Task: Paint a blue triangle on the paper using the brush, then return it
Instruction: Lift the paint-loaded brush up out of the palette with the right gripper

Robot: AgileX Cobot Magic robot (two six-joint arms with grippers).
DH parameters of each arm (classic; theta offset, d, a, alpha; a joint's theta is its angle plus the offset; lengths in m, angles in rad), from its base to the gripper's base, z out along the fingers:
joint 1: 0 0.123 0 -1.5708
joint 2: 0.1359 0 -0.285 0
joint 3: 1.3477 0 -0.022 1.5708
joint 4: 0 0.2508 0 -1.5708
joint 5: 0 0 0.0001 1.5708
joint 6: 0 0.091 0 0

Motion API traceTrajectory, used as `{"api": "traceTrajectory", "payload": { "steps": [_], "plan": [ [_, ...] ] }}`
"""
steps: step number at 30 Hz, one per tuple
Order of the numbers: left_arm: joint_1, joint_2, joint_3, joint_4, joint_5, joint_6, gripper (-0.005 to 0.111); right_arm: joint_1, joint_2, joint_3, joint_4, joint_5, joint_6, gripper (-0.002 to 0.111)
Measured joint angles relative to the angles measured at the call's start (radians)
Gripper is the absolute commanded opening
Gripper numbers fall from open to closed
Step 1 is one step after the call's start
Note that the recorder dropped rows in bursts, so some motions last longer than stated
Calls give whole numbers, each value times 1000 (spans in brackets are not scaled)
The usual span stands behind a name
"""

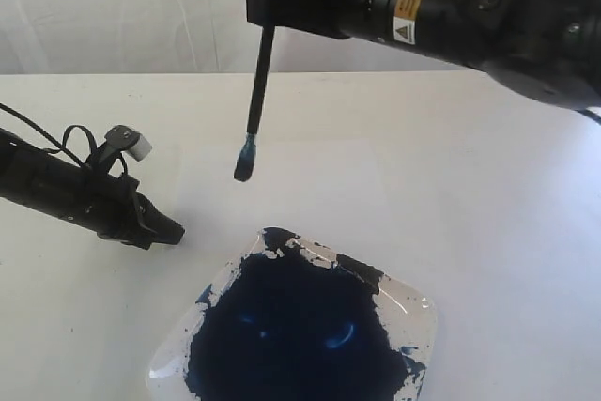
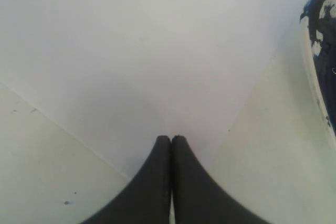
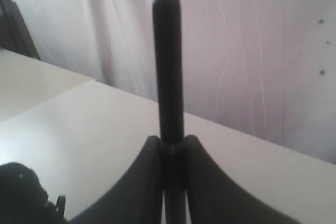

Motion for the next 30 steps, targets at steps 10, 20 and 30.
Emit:
{"api": "traceTrajectory", "payload": {
  "steps": [10, 20, 30],
  "plan": [
    [0, 0, 0, 0, 0, 0, 0, -18, 284, -142, 346, -224, -310, 0],
    [0, 0, 0, 0, 0, 0, 0, -18, 414, -183, 397, -228, -399, 0],
    [0, 0, 0, 0, 2, 0, 0, -18, 444, -201, 417, -229, -432, 0]
  ]
}}
